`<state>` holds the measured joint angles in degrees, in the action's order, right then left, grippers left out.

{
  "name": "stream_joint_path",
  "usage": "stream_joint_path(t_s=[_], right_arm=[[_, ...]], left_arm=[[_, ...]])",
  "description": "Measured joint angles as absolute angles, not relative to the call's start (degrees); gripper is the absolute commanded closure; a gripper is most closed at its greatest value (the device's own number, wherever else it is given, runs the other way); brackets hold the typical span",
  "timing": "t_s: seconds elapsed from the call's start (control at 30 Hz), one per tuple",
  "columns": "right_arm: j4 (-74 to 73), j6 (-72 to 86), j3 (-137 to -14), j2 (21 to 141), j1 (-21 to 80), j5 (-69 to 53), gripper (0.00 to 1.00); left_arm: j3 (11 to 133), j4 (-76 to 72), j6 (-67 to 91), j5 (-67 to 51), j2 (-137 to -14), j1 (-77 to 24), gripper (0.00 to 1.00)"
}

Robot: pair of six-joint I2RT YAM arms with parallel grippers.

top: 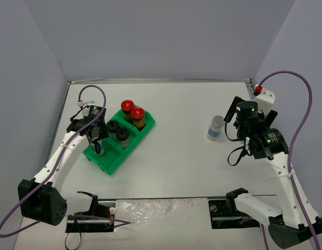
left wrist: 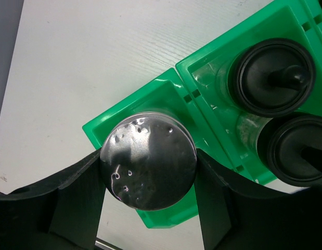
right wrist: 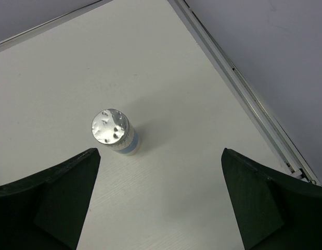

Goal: Organize the condiment bottles

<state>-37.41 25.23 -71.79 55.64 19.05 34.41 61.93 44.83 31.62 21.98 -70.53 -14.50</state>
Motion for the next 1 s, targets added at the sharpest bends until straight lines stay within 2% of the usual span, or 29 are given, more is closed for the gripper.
stream_joint_path(t_s=[0.4, 1.0], right_arm=[[-37.0, 25.2, -71.7, 55.7, 19.0, 34.0, 0.0], [-37.0, 25.0, -71.7, 55.7, 19.0, 34.0, 0.0]], left_arm=[[59.5, 41.4, 32.5, 18.2, -72.3, -11.5, 1.0], [59.3, 40.9, 34.7, 20.5, -72.9, -11.5, 1.0]])
